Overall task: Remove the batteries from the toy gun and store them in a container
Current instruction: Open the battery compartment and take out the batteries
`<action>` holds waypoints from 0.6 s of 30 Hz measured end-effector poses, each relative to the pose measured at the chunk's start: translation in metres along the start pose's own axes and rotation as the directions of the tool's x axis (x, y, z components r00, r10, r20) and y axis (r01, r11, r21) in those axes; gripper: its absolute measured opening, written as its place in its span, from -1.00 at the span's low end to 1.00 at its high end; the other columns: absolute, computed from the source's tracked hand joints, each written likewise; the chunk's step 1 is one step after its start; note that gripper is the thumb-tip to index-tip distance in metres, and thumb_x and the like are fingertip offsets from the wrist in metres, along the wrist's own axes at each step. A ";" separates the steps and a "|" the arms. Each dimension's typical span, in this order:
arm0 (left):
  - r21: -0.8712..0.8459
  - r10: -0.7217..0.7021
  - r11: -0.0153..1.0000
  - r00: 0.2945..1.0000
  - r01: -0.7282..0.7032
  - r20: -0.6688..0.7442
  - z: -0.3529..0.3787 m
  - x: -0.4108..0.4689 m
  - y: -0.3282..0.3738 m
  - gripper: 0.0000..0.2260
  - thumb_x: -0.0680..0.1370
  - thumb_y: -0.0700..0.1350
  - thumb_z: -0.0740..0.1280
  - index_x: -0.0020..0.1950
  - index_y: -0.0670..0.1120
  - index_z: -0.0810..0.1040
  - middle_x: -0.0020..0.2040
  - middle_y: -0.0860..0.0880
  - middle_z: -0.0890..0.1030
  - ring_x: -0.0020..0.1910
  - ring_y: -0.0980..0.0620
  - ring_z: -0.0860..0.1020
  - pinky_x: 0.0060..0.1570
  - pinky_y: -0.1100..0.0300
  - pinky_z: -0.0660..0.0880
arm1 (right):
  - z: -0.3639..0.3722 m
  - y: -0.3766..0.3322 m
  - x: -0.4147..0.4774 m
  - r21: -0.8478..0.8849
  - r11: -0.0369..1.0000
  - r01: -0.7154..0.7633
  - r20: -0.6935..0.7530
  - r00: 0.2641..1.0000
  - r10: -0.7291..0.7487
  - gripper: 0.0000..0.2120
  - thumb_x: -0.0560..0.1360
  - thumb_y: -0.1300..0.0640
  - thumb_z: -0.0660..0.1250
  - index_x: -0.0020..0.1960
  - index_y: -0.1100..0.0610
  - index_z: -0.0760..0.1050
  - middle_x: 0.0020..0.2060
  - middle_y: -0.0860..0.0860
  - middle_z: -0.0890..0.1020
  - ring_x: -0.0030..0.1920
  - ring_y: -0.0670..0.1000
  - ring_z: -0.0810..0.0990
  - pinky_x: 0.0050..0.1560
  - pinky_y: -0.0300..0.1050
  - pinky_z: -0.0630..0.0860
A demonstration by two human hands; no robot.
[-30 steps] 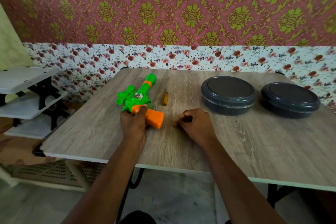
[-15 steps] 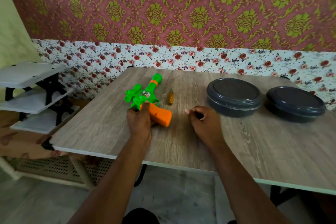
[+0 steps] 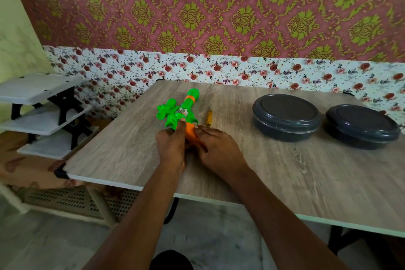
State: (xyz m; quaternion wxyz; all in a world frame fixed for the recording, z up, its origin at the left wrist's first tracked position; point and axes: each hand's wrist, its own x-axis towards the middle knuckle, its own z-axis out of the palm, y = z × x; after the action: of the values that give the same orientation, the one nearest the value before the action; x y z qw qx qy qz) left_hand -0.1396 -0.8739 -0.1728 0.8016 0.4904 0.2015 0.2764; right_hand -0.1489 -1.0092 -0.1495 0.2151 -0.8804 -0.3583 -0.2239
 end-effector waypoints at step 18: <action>-0.026 -0.017 0.999 0.997 0.019 0.078 -0.004 -0.005 0.004 -0.77 0.60 -0.22 0.46 -0.23 -0.28 0.65 -0.31 -0.18 0.68 -0.29 -0.12 0.66 -0.15 -0.03 0.64 | 0.006 -0.004 -0.013 0.072 0.990 0.120 -0.313 0.945 -0.092 -0.72 0.51 0.22 0.32 0.16 0.26 0.67 -0.04 0.21 0.75 -0.21 0.25 0.74 -0.32 0.13 0.67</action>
State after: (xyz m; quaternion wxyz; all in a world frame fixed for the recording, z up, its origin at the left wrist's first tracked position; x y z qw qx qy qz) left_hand -0.1468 -0.8733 -0.1705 0.8178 0.4882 0.1710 0.2523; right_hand -0.1588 -1.0097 -0.1605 0.2955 -0.8034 -0.3770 -0.3537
